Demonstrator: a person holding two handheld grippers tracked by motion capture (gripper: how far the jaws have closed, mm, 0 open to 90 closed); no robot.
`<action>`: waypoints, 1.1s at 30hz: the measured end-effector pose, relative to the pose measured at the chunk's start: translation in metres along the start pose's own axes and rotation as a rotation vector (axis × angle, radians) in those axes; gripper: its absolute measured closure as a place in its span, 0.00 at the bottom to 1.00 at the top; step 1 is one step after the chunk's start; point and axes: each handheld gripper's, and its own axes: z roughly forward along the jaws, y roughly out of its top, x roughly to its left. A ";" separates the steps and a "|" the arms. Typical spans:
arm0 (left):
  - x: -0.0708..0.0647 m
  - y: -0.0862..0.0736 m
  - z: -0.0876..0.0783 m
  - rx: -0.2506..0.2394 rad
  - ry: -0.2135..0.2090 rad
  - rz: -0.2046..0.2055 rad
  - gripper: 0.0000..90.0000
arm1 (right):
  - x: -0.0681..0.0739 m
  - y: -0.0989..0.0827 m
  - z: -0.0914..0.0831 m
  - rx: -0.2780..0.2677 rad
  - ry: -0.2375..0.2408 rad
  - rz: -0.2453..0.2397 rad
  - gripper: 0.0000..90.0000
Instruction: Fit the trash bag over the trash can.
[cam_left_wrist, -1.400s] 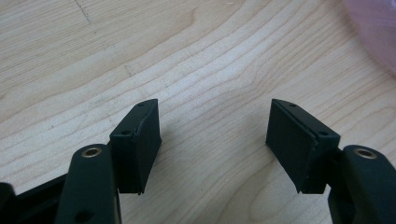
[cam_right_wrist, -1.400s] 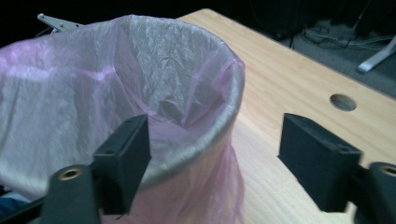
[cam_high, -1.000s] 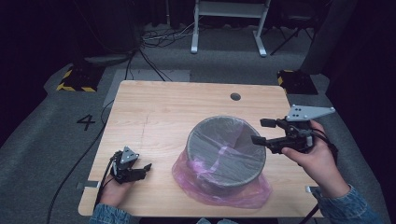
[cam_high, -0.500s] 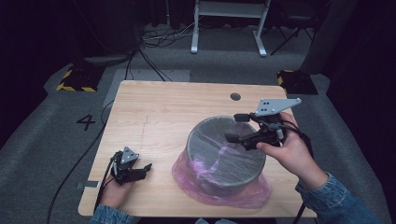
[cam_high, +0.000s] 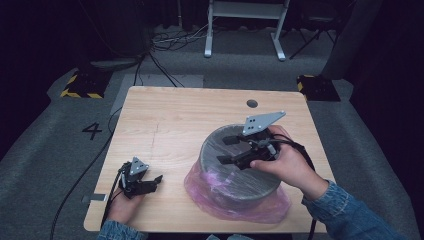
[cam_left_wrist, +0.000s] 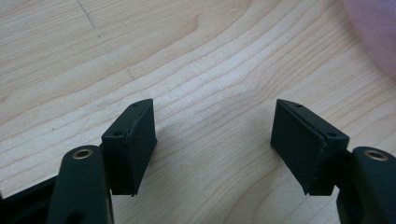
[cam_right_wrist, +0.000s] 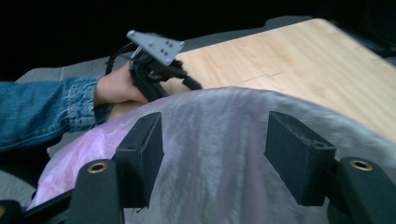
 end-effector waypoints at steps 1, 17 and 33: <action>0.000 0.000 0.000 0.001 -0.001 -0.001 0.34 | 0.000 -0.001 0.003 0.011 0.003 -0.003 0.43; 0.000 0.000 0.000 0.001 -0.001 -0.001 0.34 | -0.019 -0.023 0.041 0.219 -0.035 -0.010 0.52; 0.000 0.000 0.001 0.001 -0.002 -0.004 0.33 | -0.030 -0.046 0.069 0.406 -0.061 0.017 0.36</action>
